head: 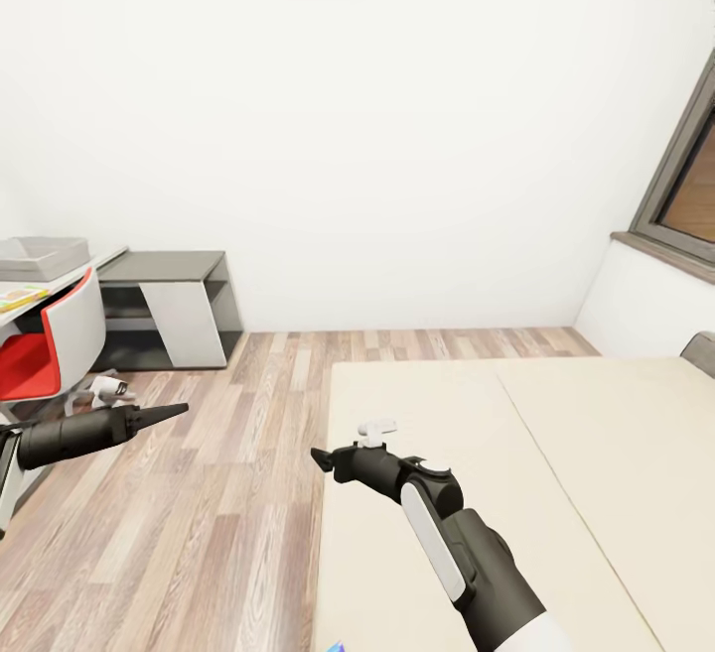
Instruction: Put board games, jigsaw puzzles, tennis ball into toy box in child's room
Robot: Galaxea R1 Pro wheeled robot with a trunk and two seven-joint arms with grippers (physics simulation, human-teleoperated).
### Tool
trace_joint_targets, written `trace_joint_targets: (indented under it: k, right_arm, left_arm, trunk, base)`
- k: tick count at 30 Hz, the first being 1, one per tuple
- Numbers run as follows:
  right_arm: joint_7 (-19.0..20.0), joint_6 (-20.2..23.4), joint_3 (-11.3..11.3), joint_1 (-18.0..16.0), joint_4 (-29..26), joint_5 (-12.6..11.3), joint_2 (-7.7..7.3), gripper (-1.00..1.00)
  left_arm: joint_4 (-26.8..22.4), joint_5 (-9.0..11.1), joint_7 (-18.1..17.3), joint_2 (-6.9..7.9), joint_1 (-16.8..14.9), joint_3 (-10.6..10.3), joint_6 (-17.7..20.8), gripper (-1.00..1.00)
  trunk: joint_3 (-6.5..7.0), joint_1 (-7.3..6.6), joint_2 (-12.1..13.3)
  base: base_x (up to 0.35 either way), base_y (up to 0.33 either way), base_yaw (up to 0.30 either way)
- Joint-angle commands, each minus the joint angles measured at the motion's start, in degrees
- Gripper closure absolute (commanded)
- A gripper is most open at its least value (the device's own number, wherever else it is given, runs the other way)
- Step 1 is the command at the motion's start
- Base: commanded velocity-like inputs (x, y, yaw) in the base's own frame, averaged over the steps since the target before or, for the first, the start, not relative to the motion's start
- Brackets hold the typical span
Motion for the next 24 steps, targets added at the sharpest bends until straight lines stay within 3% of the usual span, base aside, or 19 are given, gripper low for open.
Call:
trace_joint_targets:
  k: [1, 24]
  right_arm:
    - [0.1, 0.3, 0.0, 0.0, 0.0, 0.0, 0.02, -1.0]
    - [0.1, 0.1, 0.0, 0.0, 1.3, -0.1, 0.07, -1.0]
  left_arm:
    - [0.0, -0.1, -0.3, 0.01, 0.0, 0.0, 0.6, -1.0]
    - [0.0, -0.1, -0.3, 0.01, -0.1, 0.0, 0.6, -1.0]
  trunk:
    - [-0.03, 0.04, -0.1]
    - [2.08, 0.04, -0.1]
  base:
    - [0.0, 0.0, 0.0]
    - [0.0, 0.0, 0.0]
